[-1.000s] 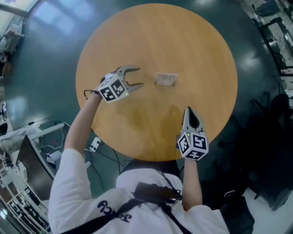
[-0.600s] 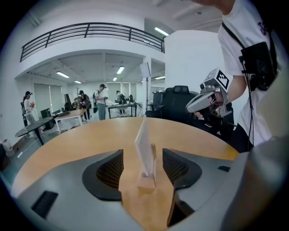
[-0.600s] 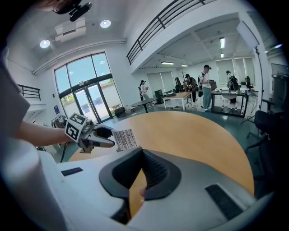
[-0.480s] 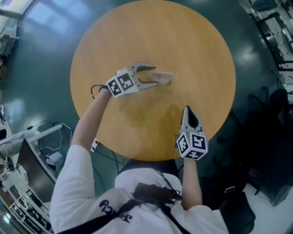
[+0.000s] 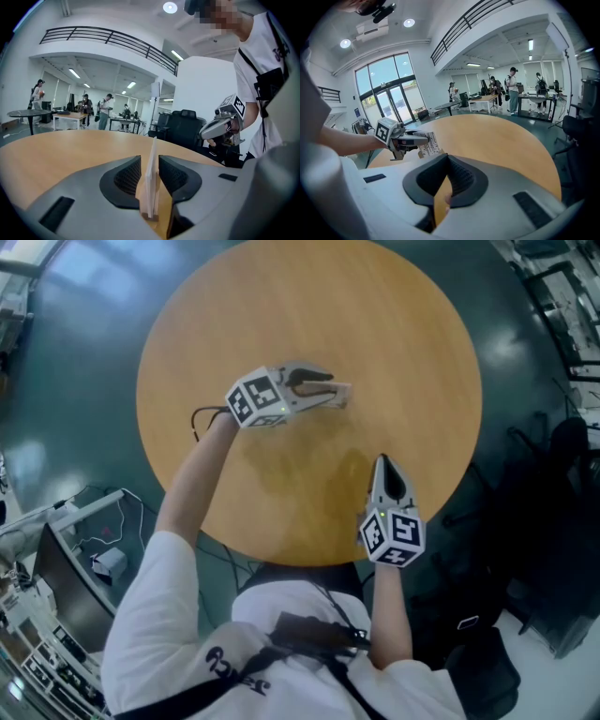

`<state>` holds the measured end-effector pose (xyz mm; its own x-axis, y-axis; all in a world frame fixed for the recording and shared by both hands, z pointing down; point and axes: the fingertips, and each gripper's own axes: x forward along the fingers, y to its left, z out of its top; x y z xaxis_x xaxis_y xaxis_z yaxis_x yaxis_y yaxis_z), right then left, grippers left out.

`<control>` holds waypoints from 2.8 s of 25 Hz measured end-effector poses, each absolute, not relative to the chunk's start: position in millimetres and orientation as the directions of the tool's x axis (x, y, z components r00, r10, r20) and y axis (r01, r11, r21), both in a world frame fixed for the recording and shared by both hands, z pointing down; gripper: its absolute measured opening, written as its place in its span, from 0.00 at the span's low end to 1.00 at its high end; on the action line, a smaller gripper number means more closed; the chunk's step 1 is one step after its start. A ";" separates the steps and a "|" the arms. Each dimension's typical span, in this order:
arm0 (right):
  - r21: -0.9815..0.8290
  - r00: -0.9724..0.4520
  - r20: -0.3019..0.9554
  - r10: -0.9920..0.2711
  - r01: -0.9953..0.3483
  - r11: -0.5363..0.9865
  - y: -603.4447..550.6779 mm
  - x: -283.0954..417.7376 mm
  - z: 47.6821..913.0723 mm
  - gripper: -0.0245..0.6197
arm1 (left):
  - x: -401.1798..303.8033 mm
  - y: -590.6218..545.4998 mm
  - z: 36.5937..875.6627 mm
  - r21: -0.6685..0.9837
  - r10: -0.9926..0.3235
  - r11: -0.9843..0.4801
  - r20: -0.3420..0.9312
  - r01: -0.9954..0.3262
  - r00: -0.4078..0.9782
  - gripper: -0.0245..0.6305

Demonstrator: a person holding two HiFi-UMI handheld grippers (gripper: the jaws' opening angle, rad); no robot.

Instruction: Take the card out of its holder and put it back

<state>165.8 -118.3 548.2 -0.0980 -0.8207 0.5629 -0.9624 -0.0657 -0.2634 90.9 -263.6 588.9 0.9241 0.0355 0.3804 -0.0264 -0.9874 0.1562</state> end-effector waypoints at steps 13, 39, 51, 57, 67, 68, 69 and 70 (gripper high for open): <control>-0.275 -0.114 0.559 -0.821 -0.960 -0.054 -114.3 163.6 550.2 0.06 | 105.4 -251.6 592.2 0.166 0.090 -0.986 0.373 0.029 0.924 0.08; -0.226 -0.143 0.381 -0.913 -0.972 0.058 -129.4 113.1 472.2 0.06 | 80.9 -253.8 481.8 0.015 -0.117 -0.991 0.359 -0.131 0.926 0.08; -0.219 -0.175 0.271 -0.947 -0.969 0.117 -121.8 93.3 431.7 0.06 | 12.2 -248.2 436.9 0.066 -0.578 -0.790 0.256 -0.610 0.775 0.08; -0.215 -0.175 0.229 -0.958 -0.969 0.126 -109.0 76.9 419.4 0.06 | -20.4 -224.5 410.6 0.056 -0.721 -0.669 0.194 -0.741 0.665 0.08; -0.214 -0.171 0.181 -0.968 -0.968 0.131 -74.3 58.2 407.0 0.06 | -29.8 -152.2 395.8 0.020 -0.804 -0.588 0.094 -0.808 0.587 0.08; -0.213 -0.167 0.176 -0.970 -0.969 0.128 -71.1 59.6 404.9 0.06 | -30.1 -145.6 395.6 0.015 -0.811 -0.579 0.092 -0.815 0.578 0.08; -0.211 -0.162 0.171 -0.972 -0.969 0.125 -68.2 60.9 403.2 0.06 | -31.2 -139.2 395.2 0.007 -0.819 -0.568 0.091 -0.823 0.566 0.08; -0.208 -0.157 0.169 -0.973 -0.971 0.121 -65.6 61.8 402.2 0.06 | -32.8 -132.6 394.7 -0.002 -0.828 -0.557 0.088 -0.831 0.554 0.08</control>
<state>61.8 -65.6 402.2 -0.1572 -0.9730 0.1689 -0.9707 0.1208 -0.2079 -32.8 -132.6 394.7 0.5544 -0.8276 0.0882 -0.8307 -0.5567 -0.0021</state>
